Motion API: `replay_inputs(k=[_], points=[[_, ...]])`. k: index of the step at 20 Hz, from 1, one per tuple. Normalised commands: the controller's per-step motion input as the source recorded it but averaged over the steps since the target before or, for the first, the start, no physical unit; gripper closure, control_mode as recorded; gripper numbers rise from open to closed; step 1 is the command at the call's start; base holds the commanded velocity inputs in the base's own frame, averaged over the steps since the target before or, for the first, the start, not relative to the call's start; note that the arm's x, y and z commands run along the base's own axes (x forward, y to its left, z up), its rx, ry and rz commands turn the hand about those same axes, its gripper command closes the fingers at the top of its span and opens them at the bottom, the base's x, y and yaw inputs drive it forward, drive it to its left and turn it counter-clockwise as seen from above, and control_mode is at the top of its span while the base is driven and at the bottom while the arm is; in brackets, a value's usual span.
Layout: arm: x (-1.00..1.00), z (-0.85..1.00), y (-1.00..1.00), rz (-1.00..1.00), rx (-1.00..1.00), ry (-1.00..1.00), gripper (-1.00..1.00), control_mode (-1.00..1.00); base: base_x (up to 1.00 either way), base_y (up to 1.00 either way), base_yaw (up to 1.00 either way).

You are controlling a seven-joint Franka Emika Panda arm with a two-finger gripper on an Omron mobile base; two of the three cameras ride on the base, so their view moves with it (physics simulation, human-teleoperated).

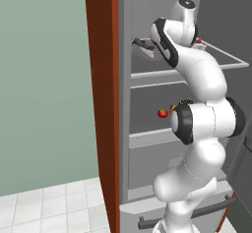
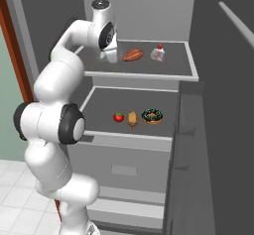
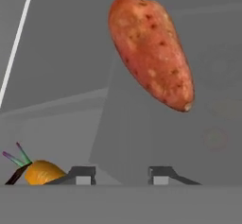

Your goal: Place the tupperware on the top shelf of the fridge. Make space for the tupperware among the existing items by rearranging them on the shelves if needed. Close the fridge door when finished.

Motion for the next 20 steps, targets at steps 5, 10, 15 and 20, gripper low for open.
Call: replay_inputs(k=[5,10,15,20], points=[[-0.25,0.01,0.00,-0.05,0.00,0.01,-1.00,-1.00,0.00,0.00,0.00],[-0.99,-0.26,-0.01,0.00,0.00,-0.24,-1.00,-1.00,0.00,0.00,0.00],[-1.00,-0.47,-0.02,0.00,-0.02,-0.27,-1.00,-1.00,0.00,0.00,0.00],[-1.00,-0.07,-0.18,0.00,-0.02,0.08,-1.00,-1.00,0.00,0.00,0.00]])
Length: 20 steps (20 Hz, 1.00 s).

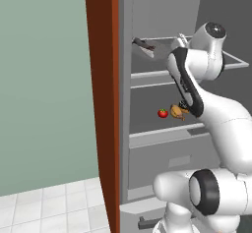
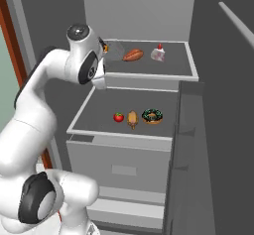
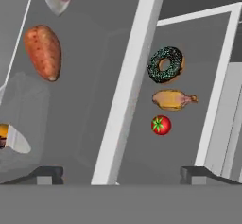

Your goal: Place the tupperware on the top shelf of the fridge. Make space for the tupperware among the existing items by rearranging them on the shelves if needed. Close the fridge door when finished.

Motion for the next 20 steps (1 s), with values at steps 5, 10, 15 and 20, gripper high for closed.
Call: replay_inputs(k=[5,10,15,20], points=[[-1.00,-0.26,-0.01,0.17,-0.19,0.14,-1.00,-1.00,0.00,0.00,0.00],[-0.99,-0.22,0.00,0.48,-0.34,0.00,-1.00,-1.00,0.00,0.00,0.00],[-0.76,-0.18,0.10,0.40,-0.32,0.05,-1.00,-1.00,0.00,0.00,0.00],[-0.11,-0.01,0.27,0.10,-0.28,0.16,-1.00,-1.00,0.00,0.00,0.00]])
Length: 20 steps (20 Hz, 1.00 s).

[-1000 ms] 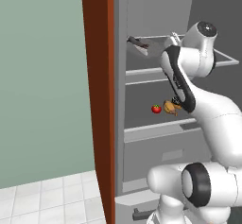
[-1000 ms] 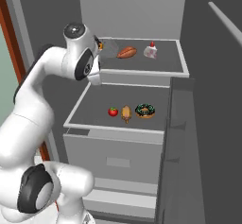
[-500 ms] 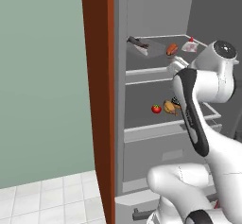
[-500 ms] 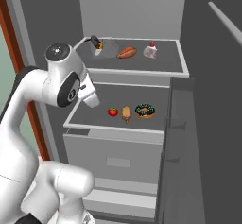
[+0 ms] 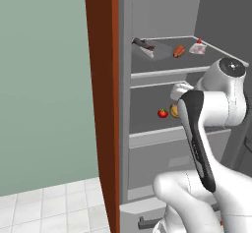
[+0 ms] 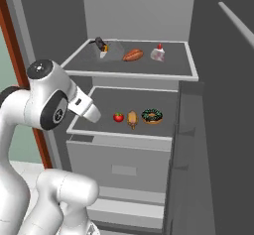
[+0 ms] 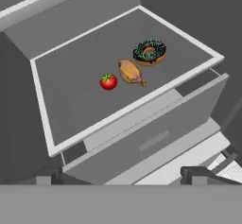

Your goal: Place the tupperware on the top shelf of the fridge. Make space for the tupperware among the existing items by rearranging them on the shelves if needed. Close the fridge door when finished.

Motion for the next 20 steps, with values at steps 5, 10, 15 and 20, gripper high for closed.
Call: replay_inputs(k=[5,10,15,20], points=[[0.01,0.00,0.18,0.00,-0.09,0.04,-1.00,1.00,0.00,0.00,0.00],[0.00,0.00,0.00,0.00,0.00,0.00,-1.00,1.00,-0.69,-0.33,-0.01],[0.00,0.00,0.00,0.00,0.00,0.00,-1.00,1.00,-0.83,-0.35,0.00],[0.00,0.00,0.00,0.00,0.00,0.00,-1.00,1.00,-0.67,0.00,0.00]])
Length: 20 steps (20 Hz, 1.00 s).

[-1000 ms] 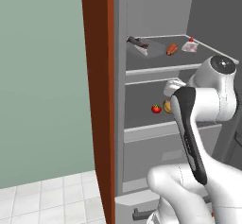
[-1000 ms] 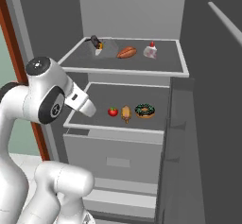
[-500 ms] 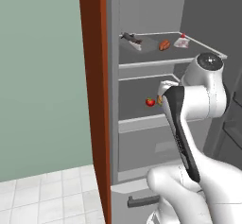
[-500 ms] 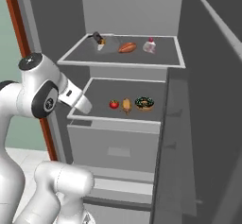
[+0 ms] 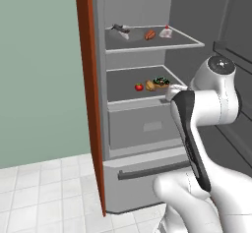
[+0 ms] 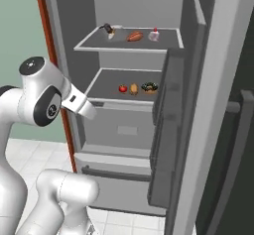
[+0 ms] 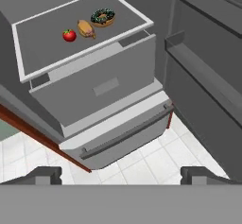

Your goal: Place the tupperware on the top shelf of the fridge. Make space for the tupperware among the existing items by rearranging them on the shelves if needed. Close the fridge door when finished.

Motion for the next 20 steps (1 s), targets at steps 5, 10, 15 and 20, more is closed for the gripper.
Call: replay_inputs(k=[5,10,15,20], points=[[0.00,0.00,0.00,0.00,0.00,0.00,-1.00,1.00,-0.57,0.00,0.00],[0.00,0.00,0.00,0.00,0.00,0.00,-1.00,1.00,-0.60,0.00,-0.01],[0.00,0.00,0.00,0.00,0.00,0.00,-1.00,1.00,-0.57,0.00,-0.03],[0.00,0.00,0.00,0.00,0.00,0.00,-1.00,1.00,-0.47,-0.01,-0.06]])
